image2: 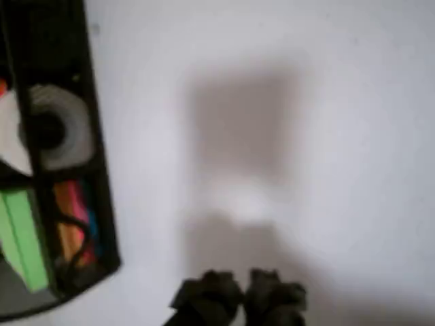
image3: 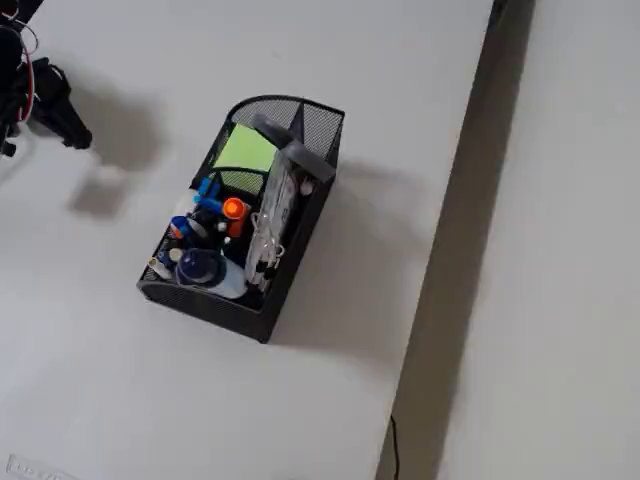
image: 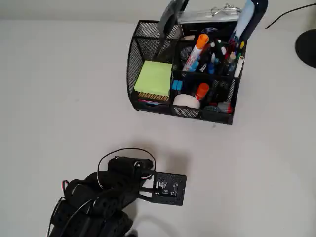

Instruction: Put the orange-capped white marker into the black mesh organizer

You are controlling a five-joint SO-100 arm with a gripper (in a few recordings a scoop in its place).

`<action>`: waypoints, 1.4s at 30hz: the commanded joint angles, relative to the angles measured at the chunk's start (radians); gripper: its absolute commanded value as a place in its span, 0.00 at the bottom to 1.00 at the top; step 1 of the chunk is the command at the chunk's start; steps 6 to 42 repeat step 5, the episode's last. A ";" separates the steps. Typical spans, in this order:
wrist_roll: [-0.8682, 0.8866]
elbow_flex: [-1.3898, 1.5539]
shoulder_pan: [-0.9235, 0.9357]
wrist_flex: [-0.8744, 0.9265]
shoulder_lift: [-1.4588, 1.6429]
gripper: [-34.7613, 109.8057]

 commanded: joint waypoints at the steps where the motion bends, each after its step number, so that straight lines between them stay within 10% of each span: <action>1: 0.011 -0.005 0.006 0.005 0.011 0.26; 42: 0.011 -0.005 0.006 0.005 0.011 0.26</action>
